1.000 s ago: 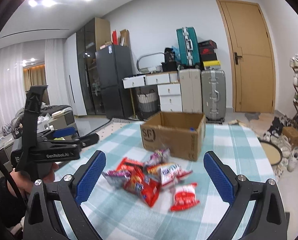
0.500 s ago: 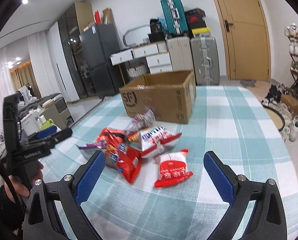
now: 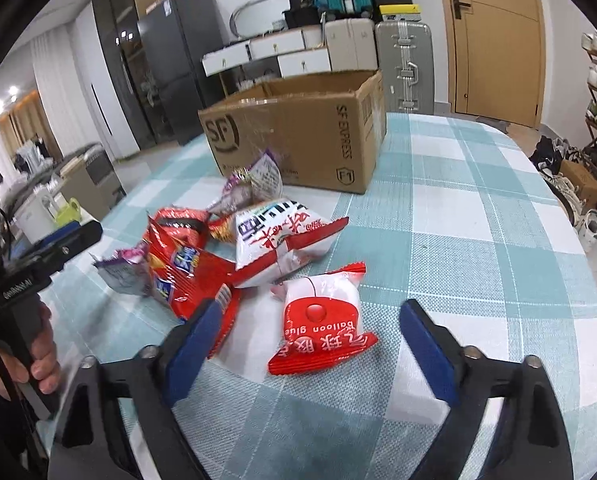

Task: Organize snacks
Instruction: 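Move both grippers back toward the remaining snack pile, then grasp the red balloon-gum bag with the right gripper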

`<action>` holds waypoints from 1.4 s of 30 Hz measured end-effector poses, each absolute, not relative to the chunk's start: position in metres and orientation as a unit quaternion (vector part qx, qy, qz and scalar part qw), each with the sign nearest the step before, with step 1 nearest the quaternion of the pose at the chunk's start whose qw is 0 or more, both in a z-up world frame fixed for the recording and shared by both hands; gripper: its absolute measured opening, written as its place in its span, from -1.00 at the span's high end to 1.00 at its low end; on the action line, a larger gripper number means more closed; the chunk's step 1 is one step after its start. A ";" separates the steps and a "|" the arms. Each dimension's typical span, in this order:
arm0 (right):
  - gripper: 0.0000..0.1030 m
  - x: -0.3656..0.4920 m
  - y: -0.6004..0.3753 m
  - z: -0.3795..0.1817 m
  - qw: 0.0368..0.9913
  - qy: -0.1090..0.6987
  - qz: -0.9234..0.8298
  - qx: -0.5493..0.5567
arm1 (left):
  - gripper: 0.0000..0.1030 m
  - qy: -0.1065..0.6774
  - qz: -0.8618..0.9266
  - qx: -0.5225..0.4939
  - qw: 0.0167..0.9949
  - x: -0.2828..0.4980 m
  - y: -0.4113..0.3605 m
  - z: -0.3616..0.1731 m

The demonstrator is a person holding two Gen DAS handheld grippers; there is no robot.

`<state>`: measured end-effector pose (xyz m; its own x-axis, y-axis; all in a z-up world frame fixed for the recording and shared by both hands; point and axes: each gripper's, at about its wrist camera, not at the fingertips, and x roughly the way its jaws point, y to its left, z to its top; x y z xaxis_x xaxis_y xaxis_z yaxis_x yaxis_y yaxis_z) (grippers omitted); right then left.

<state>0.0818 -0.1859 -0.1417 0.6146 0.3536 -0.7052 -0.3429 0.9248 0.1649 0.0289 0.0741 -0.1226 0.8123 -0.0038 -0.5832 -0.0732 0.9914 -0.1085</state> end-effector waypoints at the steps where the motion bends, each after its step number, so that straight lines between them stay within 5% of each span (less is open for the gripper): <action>1: -0.63 0.086 -0.184 -0.145 0.896 0.400 0.193 0.001 | -0.99 0.306 0.019 -0.064 0.950 0.030 0.075 -0.124; 6: -0.59 0.093 -0.179 -0.147 0.893 0.404 0.199 -0.004 | -0.99 0.305 0.016 -0.074 0.949 0.033 0.078 -0.128; 12: -0.27 0.104 -0.174 -0.156 0.880 0.432 0.199 -0.012 | -0.99 0.312 0.014 -0.078 0.947 0.035 0.076 -0.133; 15: 0.08 0.106 -0.176 -0.159 0.876 0.437 0.203 -0.007 | -0.99 0.313 0.013 -0.077 0.947 0.035 0.076 -0.133; 42: 0.15 0.071 -0.194 -0.128 0.922 0.330 0.201 0.023 | -0.99 0.364 -0.022 -0.104 0.925 0.024 0.072 -0.123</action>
